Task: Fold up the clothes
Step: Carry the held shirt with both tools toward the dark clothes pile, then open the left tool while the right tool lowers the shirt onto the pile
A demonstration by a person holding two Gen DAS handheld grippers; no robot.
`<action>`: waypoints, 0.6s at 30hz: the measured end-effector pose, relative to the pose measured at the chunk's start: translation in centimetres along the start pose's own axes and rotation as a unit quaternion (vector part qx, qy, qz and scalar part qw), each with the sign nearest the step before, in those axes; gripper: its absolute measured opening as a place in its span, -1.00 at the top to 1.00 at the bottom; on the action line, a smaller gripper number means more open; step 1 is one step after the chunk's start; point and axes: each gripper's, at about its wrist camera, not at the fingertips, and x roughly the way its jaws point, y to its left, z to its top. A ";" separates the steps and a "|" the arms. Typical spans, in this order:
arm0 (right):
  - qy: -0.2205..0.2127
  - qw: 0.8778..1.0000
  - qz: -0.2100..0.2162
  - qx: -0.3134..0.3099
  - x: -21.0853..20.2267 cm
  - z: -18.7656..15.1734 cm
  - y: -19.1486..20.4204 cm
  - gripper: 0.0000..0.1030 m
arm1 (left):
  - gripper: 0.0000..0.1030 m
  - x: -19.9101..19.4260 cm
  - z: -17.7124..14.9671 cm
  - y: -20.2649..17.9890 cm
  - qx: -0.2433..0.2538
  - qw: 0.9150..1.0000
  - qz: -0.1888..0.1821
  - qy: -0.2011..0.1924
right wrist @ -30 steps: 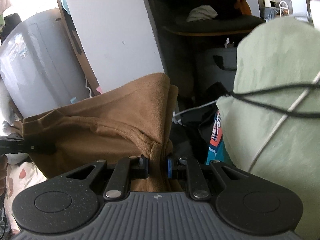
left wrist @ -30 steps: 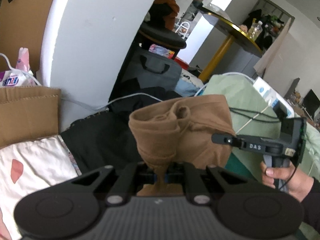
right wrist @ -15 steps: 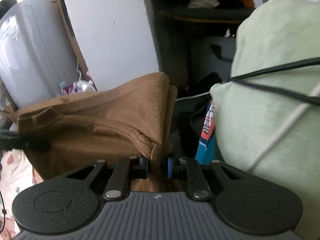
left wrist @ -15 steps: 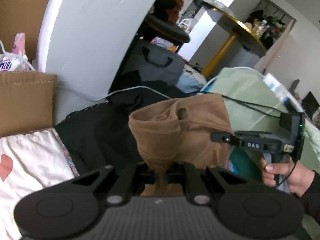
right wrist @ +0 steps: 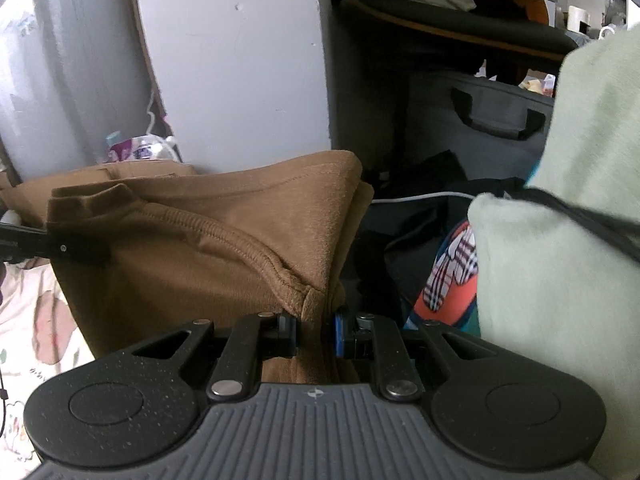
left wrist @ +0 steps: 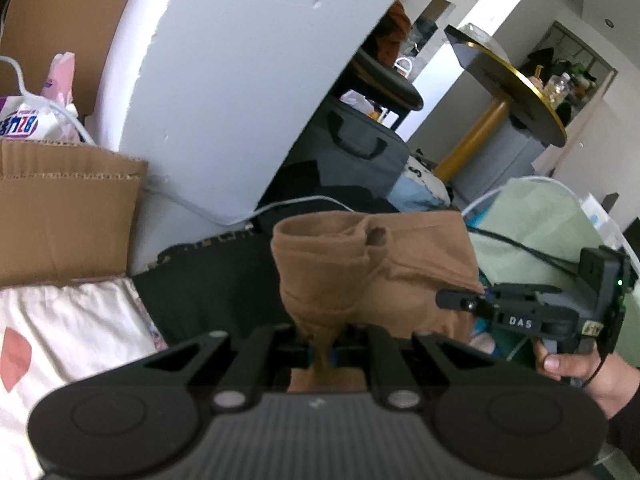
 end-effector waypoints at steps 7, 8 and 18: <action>0.037 0.999 -0.021 -0.001 5.5 2.0 -0.4 0.67 | 0.87 3.4 0.8 2.8 -0.017 0.999 0.033 0.012; 0.041 0.999 -0.022 0.001 6.4 2.3 -0.5 0.67 | 0.87 3.8 0.9 3.3 -0.023 0.999 0.036 0.012; 0.072 0.997 -0.029 0.016 13.4 3.1 -1.4 0.68 | 0.89 8.2 1.6 7.5 -0.062 0.995 0.073 0.014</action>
